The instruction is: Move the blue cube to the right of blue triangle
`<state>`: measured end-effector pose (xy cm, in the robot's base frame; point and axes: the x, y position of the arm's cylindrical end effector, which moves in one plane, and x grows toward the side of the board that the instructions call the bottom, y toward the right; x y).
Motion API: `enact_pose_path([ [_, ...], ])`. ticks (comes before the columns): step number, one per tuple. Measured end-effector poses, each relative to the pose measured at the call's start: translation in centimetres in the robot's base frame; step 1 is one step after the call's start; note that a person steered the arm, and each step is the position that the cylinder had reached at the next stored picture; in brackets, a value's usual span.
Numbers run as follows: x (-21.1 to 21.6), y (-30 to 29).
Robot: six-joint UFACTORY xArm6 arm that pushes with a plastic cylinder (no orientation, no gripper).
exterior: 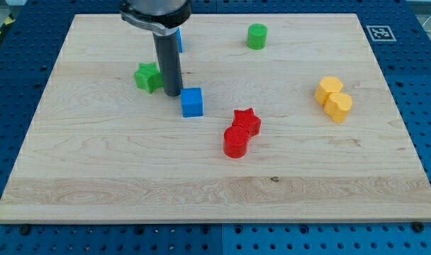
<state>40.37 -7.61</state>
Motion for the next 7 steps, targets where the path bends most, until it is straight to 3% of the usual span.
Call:
enact_pose_path([
  [3, 8.3, 0.0],
  [4, 9.0, 0.9],
  [7, 1.9, 1.5],
])
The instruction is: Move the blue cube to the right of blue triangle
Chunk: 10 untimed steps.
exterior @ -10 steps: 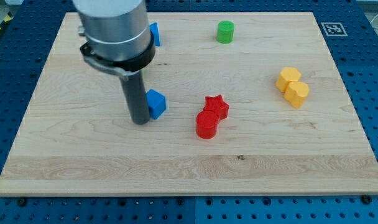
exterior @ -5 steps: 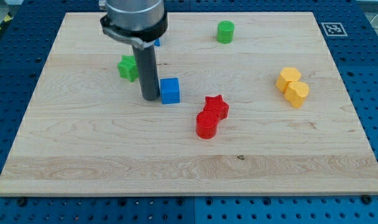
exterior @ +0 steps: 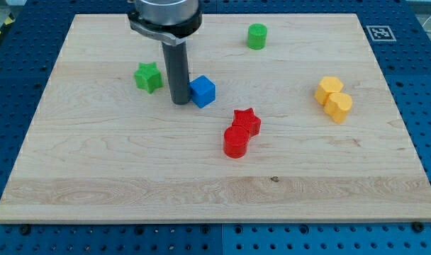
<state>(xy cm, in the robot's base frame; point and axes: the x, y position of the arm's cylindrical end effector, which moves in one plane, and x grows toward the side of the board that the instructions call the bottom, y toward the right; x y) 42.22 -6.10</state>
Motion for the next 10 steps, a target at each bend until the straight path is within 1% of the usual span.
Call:
enact_pose_path([
  [2, 3.5, 1.0],
  [3, 2.1, 2.5],
  [5, -4.8, 4.9],
  [6, -6.0, 5.4],
  [7, -4.8, 7.4],
  [8, -3.3, 10.6],
  [9, -4.8, 11.6],
  [10, -8.3, 11.5],
])
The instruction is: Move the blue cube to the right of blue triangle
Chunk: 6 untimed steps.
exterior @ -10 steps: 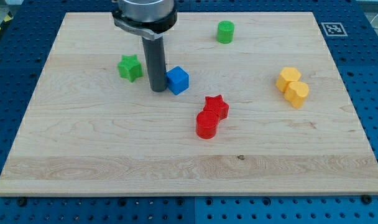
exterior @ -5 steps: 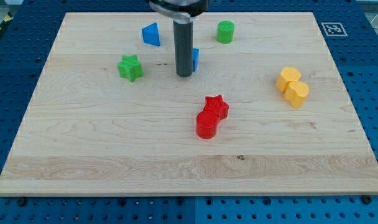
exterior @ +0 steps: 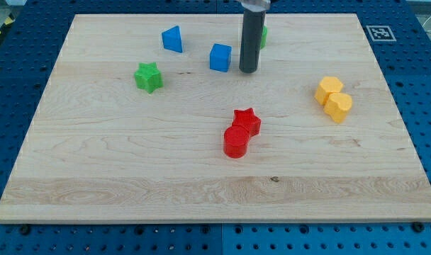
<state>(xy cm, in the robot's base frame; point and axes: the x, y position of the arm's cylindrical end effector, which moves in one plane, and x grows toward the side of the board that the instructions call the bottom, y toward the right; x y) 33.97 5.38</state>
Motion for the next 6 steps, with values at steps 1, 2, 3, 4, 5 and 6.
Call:
enact_pose_path([
  [1, -2.2, -1.9],
  [2, -2.6, -4.7],
  [3, -3.4, -4.0],
  [4, -3.0, -0.6],
  [5, -0.9, 1.0],
  [6, -0.4, 1.0],
])
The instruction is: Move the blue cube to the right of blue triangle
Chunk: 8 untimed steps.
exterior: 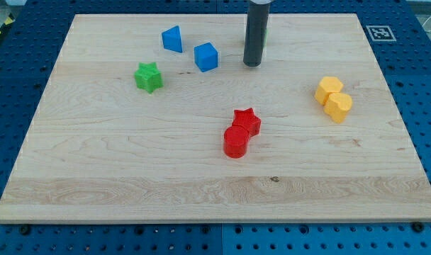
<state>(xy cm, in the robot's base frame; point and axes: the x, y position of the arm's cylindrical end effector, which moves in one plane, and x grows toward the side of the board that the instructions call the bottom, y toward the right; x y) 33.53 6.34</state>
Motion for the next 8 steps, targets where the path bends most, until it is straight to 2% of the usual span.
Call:
enact_pose_path([
  [2, 2.2, -0.5],
  [3, 4.0, -2.7],
  [4, 3.9, -7.6],
  [5, 0.6, -10.0],
  [6, -2.1, -9.9],
  [7, -1.6, -9.8],
  [8, 1.4, -8.1],
])
